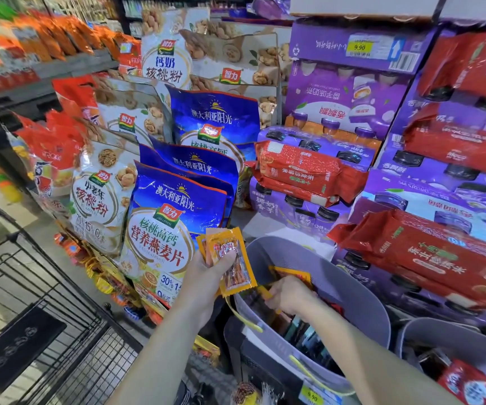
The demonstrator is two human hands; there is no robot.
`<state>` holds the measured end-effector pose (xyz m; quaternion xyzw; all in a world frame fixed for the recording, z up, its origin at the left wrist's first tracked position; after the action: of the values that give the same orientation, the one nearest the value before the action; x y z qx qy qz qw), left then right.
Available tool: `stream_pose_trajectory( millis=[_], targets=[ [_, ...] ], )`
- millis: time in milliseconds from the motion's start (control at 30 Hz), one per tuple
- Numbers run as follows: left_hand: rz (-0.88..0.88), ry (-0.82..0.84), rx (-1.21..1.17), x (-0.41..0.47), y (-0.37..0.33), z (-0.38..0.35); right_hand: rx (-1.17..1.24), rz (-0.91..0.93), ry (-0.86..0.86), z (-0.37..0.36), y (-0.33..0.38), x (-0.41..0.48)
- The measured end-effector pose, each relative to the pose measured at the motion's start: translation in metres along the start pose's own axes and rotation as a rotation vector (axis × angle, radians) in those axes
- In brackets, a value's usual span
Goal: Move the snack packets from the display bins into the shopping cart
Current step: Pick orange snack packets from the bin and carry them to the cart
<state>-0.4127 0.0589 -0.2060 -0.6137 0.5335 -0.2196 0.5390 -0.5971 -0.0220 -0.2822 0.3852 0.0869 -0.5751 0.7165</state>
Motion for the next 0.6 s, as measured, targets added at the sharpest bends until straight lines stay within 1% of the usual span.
stream_pose_trajectory(
  millis=[100,233,300,367,433,500,600],
  targets=[
    [0.012,-0.005,-0.003,0.003,-0.001,0.004,0.313,-0.027,-0.065,0.011,-0.013,-0.009],
    [0.025,-0.032,-0.013,0.007,0.000,0.007,0.636,0.038,-0.135,0.033,-0.026,-0.030],
    [0.020,-0.039,-0.012,0.007,0.000,0.006,0.857,0.099,-0.100,0.043,-0.027,-0.040],
    [0.011,-0.038,-0.004,0.007,-0.001,0.002,1.060,0.176,-0.030,0.051,-0.022,-0.050],
    [0.003,-0.032,0.004,0.005,-0.001,-0.004,1.168,0.229,0.027,0.056,-0.017,-0.056],
    [0.009,-0.026,0.008,0.002,0.000,-0.012,1.210,0.270,0.066,0.058,-0.012,-0.059],
    [0.019,0.029,0.011,-0.004,0.002,-0.024,1.277,0.349,0.122,0.055,0.000,-0.062]
  ],
)
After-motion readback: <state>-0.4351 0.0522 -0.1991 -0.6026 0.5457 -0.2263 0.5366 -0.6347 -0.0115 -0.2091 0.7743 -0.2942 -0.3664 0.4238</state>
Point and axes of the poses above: each hand's wrist, its own x-axis towards the middle knuckle, its own z-axis out of the back of the hand, y = z × x, the point moved 5 cm from there along x, towards the middle knuckle, and after that the axes turned 4 degrees about -x, right-handed, at the moved point
